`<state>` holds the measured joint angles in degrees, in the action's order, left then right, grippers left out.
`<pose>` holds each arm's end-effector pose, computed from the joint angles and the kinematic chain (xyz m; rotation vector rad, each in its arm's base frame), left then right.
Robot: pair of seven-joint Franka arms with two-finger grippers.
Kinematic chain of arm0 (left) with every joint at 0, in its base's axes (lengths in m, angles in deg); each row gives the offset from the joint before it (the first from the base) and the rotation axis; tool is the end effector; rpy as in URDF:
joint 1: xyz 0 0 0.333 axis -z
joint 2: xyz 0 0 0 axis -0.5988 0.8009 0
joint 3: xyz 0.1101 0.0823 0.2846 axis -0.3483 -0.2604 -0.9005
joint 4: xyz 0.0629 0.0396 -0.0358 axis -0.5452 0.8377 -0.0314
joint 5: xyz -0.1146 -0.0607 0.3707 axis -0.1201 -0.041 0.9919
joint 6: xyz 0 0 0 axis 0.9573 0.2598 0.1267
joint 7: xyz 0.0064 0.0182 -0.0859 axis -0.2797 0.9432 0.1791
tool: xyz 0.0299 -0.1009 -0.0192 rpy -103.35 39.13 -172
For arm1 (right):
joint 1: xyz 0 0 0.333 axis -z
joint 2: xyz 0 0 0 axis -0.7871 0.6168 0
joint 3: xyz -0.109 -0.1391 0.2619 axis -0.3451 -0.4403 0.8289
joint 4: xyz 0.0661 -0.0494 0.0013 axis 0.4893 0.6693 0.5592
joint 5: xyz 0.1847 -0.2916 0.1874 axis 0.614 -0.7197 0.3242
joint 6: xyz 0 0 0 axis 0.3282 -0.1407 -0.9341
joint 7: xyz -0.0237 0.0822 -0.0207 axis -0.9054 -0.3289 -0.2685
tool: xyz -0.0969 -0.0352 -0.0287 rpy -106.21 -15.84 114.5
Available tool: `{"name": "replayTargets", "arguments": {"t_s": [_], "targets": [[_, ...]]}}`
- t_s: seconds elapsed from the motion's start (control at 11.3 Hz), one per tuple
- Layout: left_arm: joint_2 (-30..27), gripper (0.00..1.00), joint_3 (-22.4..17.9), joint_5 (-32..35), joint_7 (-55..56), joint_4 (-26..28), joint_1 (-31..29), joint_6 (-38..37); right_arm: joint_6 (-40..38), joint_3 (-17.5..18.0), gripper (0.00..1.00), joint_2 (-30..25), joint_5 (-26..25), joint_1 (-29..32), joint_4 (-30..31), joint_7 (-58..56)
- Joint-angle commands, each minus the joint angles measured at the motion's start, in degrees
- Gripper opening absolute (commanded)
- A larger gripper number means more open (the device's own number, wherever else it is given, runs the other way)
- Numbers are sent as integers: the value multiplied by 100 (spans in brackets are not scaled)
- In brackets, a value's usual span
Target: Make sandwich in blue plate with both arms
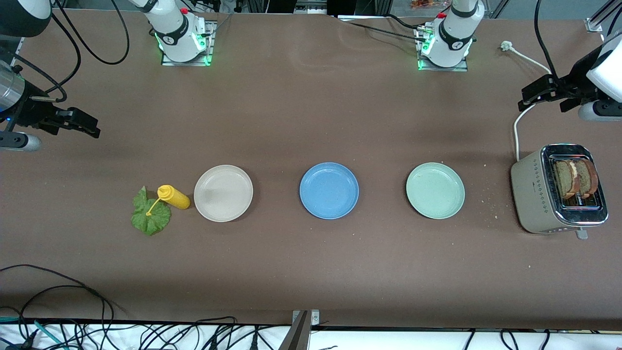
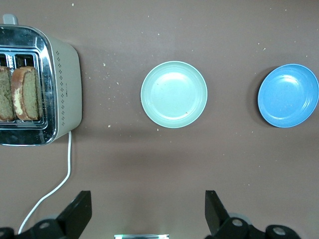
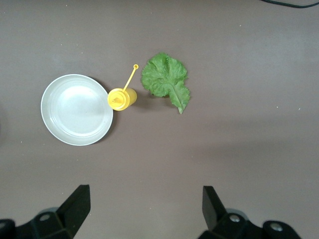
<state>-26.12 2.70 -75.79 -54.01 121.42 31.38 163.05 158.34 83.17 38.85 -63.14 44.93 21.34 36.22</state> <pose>0.5394 -0.0214 0.6290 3.0772 0.0477 -0.1468 0.5819 0.0194 0.5851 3.1249 -0.1051 -0.0505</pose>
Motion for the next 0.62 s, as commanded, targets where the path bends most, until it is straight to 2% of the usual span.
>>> {"name": "replayTargets", "arguments": {"t_s": [0.0, 0.53], "targets": [[-54, 100, 37, 137, -6, -39, -31, -90, -64, -3, 100, 0, 80, 31, -54, -96], [-54, 100, 37, 137, -6, -47, -31, -90, -73, -3, 100, 35, 71, 31, -54, -105]]}}
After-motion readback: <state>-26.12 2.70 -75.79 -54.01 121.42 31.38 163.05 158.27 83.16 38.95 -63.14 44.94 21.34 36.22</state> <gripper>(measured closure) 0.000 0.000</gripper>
